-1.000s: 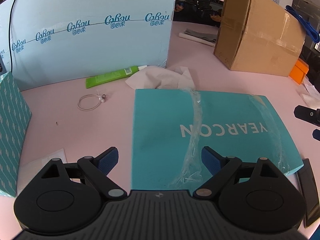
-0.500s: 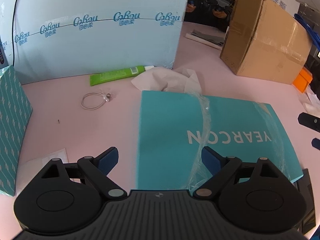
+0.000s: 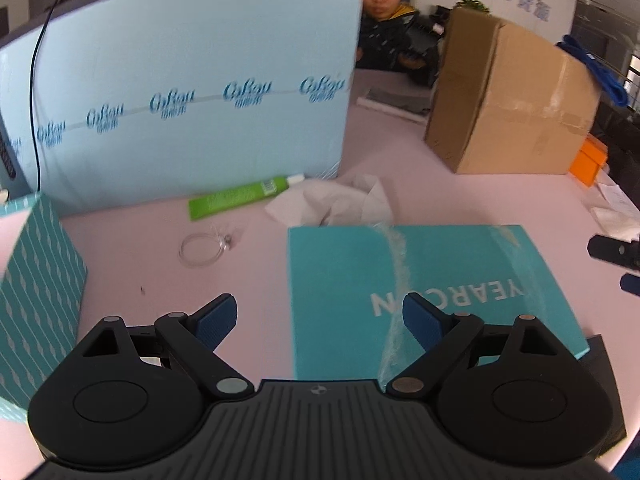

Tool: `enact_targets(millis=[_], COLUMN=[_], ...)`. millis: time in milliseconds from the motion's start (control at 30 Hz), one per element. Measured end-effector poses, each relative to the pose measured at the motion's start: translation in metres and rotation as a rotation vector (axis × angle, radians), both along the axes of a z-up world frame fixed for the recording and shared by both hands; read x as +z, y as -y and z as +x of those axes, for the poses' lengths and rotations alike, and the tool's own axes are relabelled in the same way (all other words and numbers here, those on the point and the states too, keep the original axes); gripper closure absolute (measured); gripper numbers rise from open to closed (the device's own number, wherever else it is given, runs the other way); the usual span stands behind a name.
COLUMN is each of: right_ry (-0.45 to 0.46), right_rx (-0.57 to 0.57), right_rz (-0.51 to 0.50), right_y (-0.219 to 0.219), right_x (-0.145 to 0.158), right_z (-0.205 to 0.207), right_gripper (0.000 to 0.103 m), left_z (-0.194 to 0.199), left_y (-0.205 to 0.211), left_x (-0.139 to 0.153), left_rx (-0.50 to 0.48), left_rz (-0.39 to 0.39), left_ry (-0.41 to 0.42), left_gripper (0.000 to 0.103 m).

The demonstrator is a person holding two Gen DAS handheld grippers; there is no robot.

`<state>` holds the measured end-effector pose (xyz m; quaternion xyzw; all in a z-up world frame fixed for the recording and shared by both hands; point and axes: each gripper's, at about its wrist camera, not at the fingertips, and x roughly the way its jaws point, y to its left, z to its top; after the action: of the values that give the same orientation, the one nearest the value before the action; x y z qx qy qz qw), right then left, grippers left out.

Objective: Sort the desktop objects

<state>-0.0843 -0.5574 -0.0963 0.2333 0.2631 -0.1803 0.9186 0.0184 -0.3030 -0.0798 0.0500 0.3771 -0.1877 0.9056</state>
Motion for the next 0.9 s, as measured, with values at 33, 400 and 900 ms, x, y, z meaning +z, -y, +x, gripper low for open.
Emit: enact_targets(millis=[33, 400, 900], right_ry=[0.007, 0.113, 0.195], right_rx=[-0.010, -0.073, -0.078], right_rz=[0.003, -0.026, 0.002], right_y=[0.002, 0.009, 0.016], right_x=[0.005, 0.047, 0.061], right_z=[-0.001, -0.010, 0.000], right_gripper=[0.000, 0.000, 0.000], left_z=[-0.001, -0.014, 0.003], left_y=[0.001, 0.003, 0.002], left_x=[0.004, 0.039, 0.069], left_rx=[-0.008, -0.063, -0.053], left_rz=[0.002, -0.001, -0.035], left_ry=[0.009, 0.110, 0.196], left_gripper=[0.014, 0.014, 0.011])
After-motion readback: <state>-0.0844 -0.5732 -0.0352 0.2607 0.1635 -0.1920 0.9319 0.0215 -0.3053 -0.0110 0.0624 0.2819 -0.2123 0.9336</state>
